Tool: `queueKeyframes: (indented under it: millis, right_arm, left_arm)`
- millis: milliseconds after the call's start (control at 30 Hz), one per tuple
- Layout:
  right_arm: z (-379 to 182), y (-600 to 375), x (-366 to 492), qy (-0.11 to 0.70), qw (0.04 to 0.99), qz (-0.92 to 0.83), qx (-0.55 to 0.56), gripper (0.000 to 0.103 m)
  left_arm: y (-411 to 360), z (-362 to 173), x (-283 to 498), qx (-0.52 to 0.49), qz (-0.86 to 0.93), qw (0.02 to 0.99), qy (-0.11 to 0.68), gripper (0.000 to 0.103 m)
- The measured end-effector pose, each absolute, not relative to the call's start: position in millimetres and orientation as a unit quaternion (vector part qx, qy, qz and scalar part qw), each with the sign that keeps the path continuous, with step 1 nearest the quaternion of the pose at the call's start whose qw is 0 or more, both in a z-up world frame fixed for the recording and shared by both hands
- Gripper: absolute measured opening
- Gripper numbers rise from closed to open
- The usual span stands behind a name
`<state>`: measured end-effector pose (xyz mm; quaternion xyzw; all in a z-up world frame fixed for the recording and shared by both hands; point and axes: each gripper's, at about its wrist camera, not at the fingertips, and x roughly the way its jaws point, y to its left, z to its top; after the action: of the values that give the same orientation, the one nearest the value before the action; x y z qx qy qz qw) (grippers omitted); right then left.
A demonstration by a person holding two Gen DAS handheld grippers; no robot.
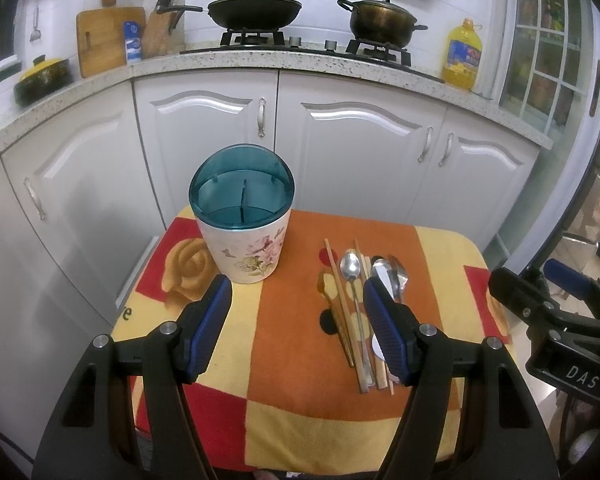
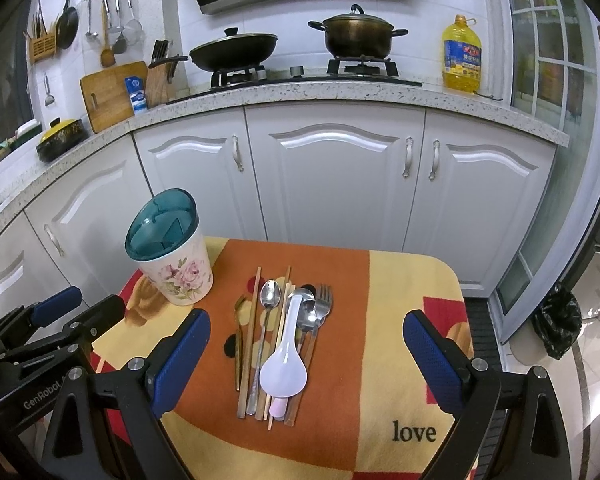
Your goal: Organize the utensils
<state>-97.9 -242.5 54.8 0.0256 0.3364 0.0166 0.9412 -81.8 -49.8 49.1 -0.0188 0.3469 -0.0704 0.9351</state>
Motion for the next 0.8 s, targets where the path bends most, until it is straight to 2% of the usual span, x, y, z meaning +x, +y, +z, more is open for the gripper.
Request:
queueKeyframes:
  millis: [800]
  right_arm:
    - [46.5,-241.0,-96.1,0.339,0.94,0.023,0.026,0.097]
  left_arm:
    - [-53.6,42.4,-77.3,-0.018,-0.067,0.932,0.355,0.068]
